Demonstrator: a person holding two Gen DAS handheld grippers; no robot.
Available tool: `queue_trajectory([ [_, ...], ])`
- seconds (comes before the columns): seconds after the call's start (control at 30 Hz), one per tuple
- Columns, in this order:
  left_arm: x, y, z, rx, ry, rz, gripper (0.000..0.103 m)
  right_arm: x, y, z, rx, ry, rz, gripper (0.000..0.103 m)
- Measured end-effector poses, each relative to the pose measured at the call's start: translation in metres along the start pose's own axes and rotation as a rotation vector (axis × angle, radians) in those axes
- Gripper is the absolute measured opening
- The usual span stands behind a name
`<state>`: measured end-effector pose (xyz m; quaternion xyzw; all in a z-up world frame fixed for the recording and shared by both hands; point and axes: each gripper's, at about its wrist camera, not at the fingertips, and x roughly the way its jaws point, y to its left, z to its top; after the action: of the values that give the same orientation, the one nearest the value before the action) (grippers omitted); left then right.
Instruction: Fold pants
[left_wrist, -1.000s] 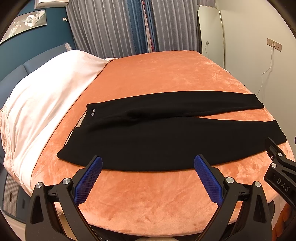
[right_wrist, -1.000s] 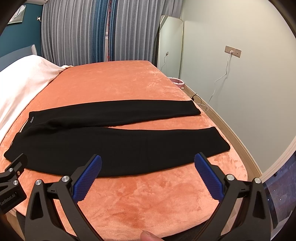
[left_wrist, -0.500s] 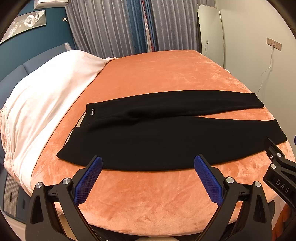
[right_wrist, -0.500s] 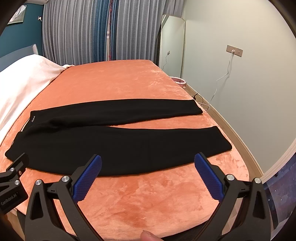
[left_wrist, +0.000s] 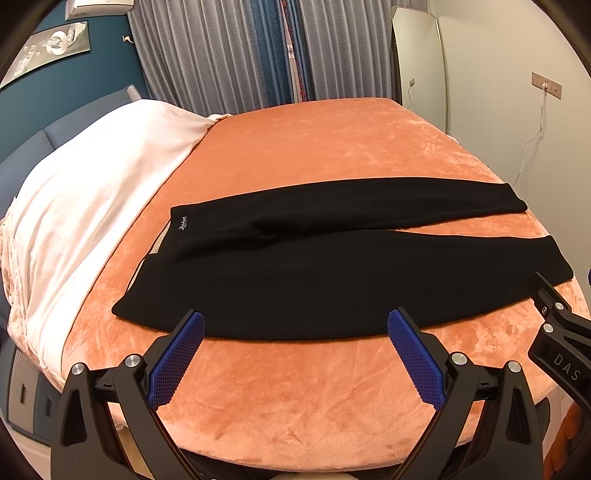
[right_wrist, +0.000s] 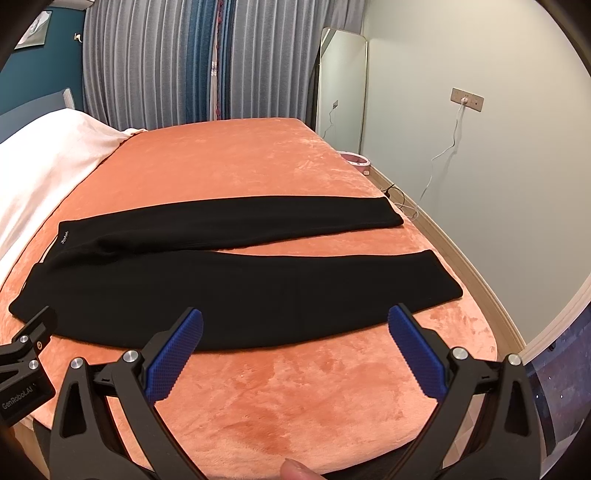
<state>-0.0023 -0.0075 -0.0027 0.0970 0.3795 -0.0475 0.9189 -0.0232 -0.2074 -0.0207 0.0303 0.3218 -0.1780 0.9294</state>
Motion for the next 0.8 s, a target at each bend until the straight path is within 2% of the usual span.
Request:
queue_trajectory([
  [0.37,0.012,-0.008,0.004,0.012,0.013,-0.006,0.098,0.009,-0.006,0.002,0.006,0.014,-0.003,0.098],
  [0.8,0.052,-0.017,0.026,0.021,0.029,0.006,0.098,0.051,-0.025,0.02,0.015,0.033,-0.039,0.098],
])
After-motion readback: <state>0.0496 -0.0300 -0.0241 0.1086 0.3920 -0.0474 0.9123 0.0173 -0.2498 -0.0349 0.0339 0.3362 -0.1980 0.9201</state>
